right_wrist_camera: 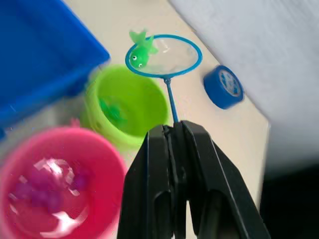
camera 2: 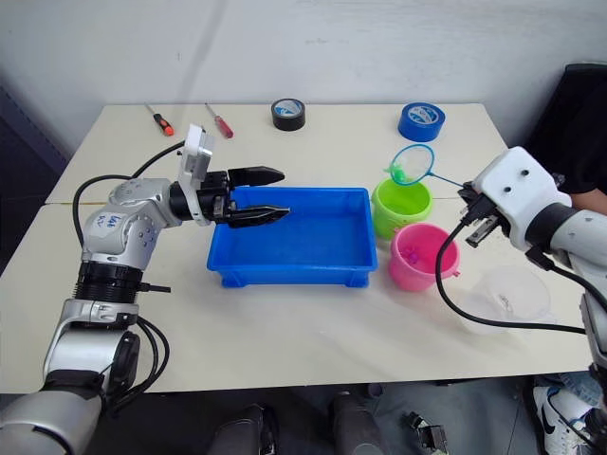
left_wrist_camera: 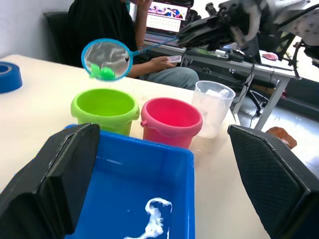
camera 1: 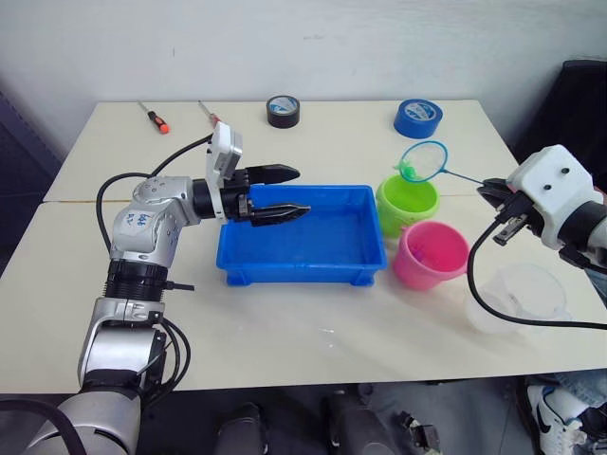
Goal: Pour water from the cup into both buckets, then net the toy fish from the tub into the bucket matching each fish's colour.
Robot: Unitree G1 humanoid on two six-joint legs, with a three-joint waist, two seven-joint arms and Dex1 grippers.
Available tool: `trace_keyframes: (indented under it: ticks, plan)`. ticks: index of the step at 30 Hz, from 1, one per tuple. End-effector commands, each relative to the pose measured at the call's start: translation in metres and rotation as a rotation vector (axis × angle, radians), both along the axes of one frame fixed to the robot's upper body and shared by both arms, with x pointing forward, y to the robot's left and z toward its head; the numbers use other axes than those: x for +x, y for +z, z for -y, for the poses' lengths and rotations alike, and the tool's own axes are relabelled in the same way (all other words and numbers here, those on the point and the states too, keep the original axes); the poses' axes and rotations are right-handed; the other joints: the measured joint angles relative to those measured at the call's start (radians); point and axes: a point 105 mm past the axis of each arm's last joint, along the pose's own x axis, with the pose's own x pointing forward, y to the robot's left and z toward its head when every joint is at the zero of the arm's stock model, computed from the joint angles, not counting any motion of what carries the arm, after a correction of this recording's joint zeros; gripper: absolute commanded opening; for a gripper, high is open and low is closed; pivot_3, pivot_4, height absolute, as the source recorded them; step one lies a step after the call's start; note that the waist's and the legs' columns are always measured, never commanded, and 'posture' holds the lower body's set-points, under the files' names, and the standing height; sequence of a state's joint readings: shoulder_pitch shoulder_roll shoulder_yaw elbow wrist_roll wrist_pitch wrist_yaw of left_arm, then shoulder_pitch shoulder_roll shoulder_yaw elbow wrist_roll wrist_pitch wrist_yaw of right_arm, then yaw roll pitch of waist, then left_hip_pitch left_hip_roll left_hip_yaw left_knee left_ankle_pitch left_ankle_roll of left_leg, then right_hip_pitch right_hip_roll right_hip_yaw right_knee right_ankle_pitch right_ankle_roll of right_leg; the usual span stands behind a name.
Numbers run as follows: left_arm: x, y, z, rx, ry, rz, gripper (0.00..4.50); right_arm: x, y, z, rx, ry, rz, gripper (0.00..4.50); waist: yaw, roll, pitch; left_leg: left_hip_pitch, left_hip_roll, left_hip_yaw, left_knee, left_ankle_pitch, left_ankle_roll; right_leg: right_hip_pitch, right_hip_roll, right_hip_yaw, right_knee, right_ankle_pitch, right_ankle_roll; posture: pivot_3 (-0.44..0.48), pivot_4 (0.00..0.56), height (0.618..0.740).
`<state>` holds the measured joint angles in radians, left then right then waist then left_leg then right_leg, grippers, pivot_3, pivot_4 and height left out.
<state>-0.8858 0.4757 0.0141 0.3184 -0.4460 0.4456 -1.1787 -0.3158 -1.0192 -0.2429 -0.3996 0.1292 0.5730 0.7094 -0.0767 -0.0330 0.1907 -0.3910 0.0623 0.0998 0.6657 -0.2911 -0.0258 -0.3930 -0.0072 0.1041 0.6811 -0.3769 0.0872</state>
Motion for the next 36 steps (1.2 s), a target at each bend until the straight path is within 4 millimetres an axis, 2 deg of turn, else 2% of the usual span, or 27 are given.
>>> trace_keyframes:
  ticks: [1, 4, 8, 10, 18, 23, 27, 28, 30, 34, 36]
  plan:
    - [-0.006, 0.016, 0.001, -0.017, -0.015, 0.072, 4.48, 0.002, 0.005, -0.002, -0.308, 0.054, 0.118, 0.0, -0.001, 0.0, 0.0, 0.0, 0.0, 0.0, 0.0, 0.0, 0.0, 0.0, 0.0, 0.0, 0.0, 0.0, 0.0, 0.0, 0.15, 0.74]
    - [-0.005, 0.011, -0.002, -0.004, 0.004, 0.074, 4.48, 0.006, -0.001, -0.001, -0.783, 0.147, 0.228, 0.0, -0.002, 0.001, 0.0, 0.0, 0.0, 0.001, 0.0, 0.0, 0.0, 0.0, 0.0, 0.001, 0.0, 0.0, 0.0, 0.0, 0.15, 0.74]
    - [-0.003, 0.006, -0.005, 0.019, 0.022, 0.077, 4.48, 0.009, -0.01, -0.001, -1.043, 0.25, 0.288, 0.0, -0.006, 0.0, 0.0, 0.001, 0.001, 0.003, 0.0, 0.0, 0.0, -0.001, 0.0, 0.002, 0.0, 0.0, 0.0, 0.0, 0.15, 0.74]
    - [-0.003, 0.002, -0.007, 0.032, 0.027, 0.077, 4.48, 0.011, -0.01, 0.0, -1.095, 0.264, 0.321, 0.0, -0.006, 0.0, 0.0, 0.002, 0.001, 0.004, 0.0, 0.0, 0.0, -0.001, 0.0, 0.003, 0.001, 0.0, 0.0, 0.0, 0.15, 0.74]
    - [-0.001, -0.006, -0.007, 0.063, 0.028, 0.08, 4.48, 0.014, -0.004, 0.003, -1.107, 0.28, 0.355, 0.0, -0.005, 0.001, 0.0, 0.003, 0.001, 0.005, 0.0, 0.0, 0.0, 0.0, 0.0, 0.004, 0.002, 0.0, 0.0, 0.0, 0.15, 0.74]
    - [-0.001, -0.005, -0.002, 0.058, 0.013, 0.082, 4.48, 0.011, -0.022, -0.004, -1.117, 0.357, 0.309, 0.0, -0.006, 0.001, 0.0, 0.004, 0.001, 0.005, 0.0, 0.0, 0.0, 0.0, 0.0, 0.004, 0.003, 0.0, 0.0, 0.0, 0.15, 0.74]
    - [0.0, -0.004, -0.002, 0.055, 0.015, 0.086, 4.48, 0.022, 0.01, 0.01, -1.093, 0.222, 0.385, 0.0, -0.007, 0.001, 0.0, 0.004, 0.001, 0.006, 0.001, 0.0, 0.0, 0.0, 0.0, 0.005, 0.005, 0.0, 0.0, 0.0, 0.15, 0.74]
    - [0.001, -0.003, -0.002, 0.054, 0.015, 0.087, 4.48, 0.023, 0.012, 0.01, -1.091, 0.215, 0.391, 0.0, -0.007, 0.001, 0.0, 0.004, 0.001, 0.007, 0.002, 0.0, 0.0, -0.001, 0.0, 0.005, 0.005, 0.0, 0.0, 0.0, 0.15, 0.74]
    - [0.001, -0.004, -0.003, 0.053, 0.019, 0.087, 4.48, 0.023, 0.005, 0.007, -1.11, 0.254, 0.376, 0.0, -0.007, 0.001, 0.0, 0.005, 0.001, 0.007, 0.002, 0.0, 0.0, -0.001, 0.0, 0.006, 0.006, 0.0, 0.0, 0.0, 0.15, 0.74]
    - [0.001, -0.006, -0.004, 0.048, 0.027, 0.086, 4.48, 0.016, -0.03, -0.004, -1.077, 0.367, 0.293, 0.0, -0.006, 0.001, 0.0, 0.005, 0.001, 0.006, 0.002, 0.0, 0.0, -0.001, 0.001, 0.005, 0.006, 0.0, 0.0, 0.0, 0.15, 0.74]
    - [0.0, -0.006, -0.004, 0.046, 0.03, 0.086, 4.48, 0.016, -0.034, -0.004, -1.068, 0.371, 0.285, 0.0, -0.006, 0.001, 0.0, 0.005, 0.001, 0.006, 0.002, 0.0, 0.0, 0.0, 0.001, 0.005, 0.006, 0.0, 0.0, 0.0, 0.15, 0.74]
